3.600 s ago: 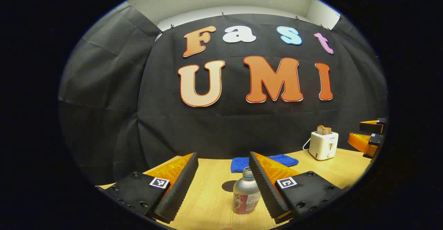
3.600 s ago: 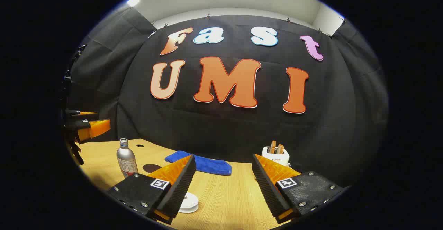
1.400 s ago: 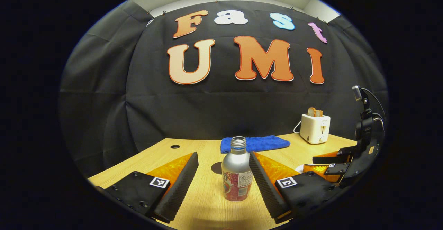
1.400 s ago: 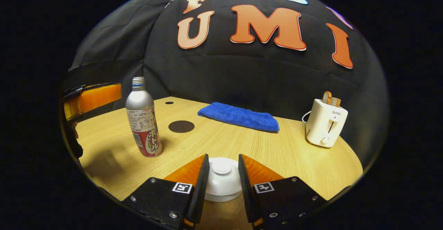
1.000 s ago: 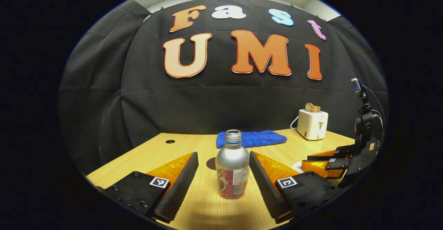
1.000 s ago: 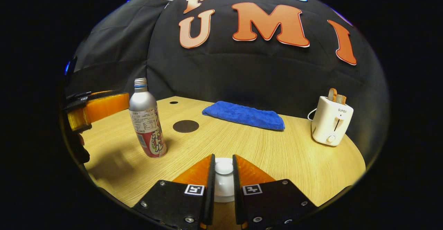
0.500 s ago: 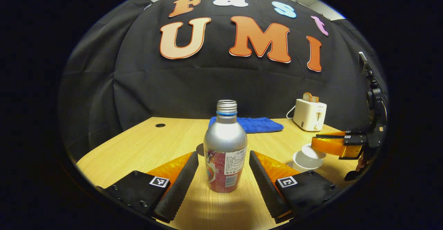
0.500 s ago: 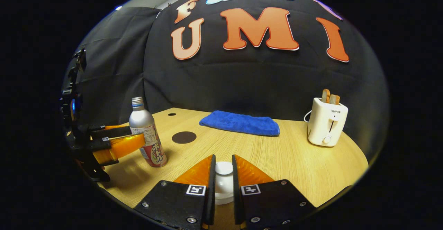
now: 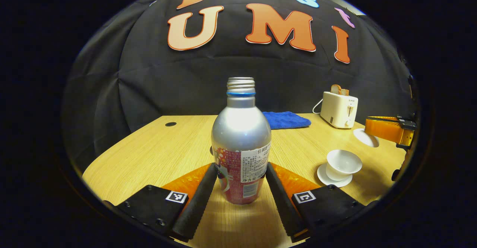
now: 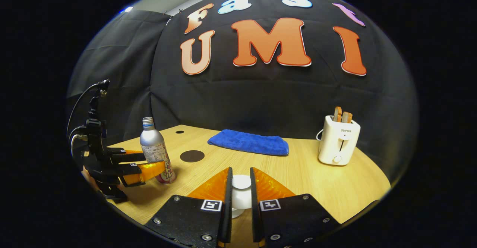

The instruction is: Open the teacup lid with one hand, grasp the water bottle and pour water into the teacup with the other hand; after pouring, place the water bottle on the coaster and then close the teacup lid.

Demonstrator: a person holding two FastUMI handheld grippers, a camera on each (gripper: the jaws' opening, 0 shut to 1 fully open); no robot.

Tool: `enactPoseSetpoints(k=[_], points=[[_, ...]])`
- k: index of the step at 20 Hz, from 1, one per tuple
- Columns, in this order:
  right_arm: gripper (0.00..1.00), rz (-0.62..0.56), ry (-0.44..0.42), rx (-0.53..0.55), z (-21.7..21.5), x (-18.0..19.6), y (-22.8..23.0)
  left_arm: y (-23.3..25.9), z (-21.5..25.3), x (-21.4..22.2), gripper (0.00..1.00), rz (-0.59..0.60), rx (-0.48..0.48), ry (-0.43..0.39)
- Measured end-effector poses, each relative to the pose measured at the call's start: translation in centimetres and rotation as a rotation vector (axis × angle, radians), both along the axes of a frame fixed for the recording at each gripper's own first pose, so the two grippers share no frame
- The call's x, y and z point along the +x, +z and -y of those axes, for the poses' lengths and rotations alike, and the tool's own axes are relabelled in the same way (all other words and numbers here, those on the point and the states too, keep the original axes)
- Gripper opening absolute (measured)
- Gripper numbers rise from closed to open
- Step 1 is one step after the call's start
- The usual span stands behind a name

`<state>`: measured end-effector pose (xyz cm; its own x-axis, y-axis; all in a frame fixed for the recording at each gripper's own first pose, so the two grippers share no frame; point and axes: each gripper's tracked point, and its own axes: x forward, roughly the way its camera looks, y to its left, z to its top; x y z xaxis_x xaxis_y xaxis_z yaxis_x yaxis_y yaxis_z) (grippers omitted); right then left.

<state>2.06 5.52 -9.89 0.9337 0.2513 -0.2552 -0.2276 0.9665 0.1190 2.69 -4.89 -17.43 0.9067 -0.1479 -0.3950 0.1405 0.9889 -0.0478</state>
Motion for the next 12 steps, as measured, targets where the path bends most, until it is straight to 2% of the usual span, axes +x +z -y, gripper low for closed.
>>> enactPoseSetpoints(k=[2,3,5,7,9,10,11,12], points=[[0.23,0.003,-0.012,0.002,0.6,-0.3,0.2,0.1,-0.4,0.3,0.86,0.007,0.003,0.022],[0.22,0.005,-0.015,0.002,0.9,-0.4,0.2,0.2,-0.5,0.4,0.81,0.006,0.018,0.027],[0.23,0.013,-0.031,-0.003,1.8,-0.5,0.6,0.5,-1.0,0.7,0.85,0.021,0.084,0.035],[0.23,0.027,-0.049,-0.002,2.5,-0.2,1.1,1.1,-1.8,1.1,0.8,0.039,0.183,0.043],[0.22,0.039,-0.067,-0.006,3.4,-0.2,1.7,1.5,-2.0,1.1,0.82,0.065,0.288,0.03],[0.22,0.04,-0.071,-0.013,3.8,-0.4,1.5,1.7,-2.1,1.1,0.8,0.078,0.347,0.022],[0.22,0.043,-0.072,-0.014,4.2,-0.5,1.5,2.2,-2.3,1.2,0.82,0.1,0.411,0.025],[0.22,0.042,-0.079,-0.013,4.6,-0.7,1.5,2.6,-2.3,1.4,0.8,0.113,0.473,0.026]])
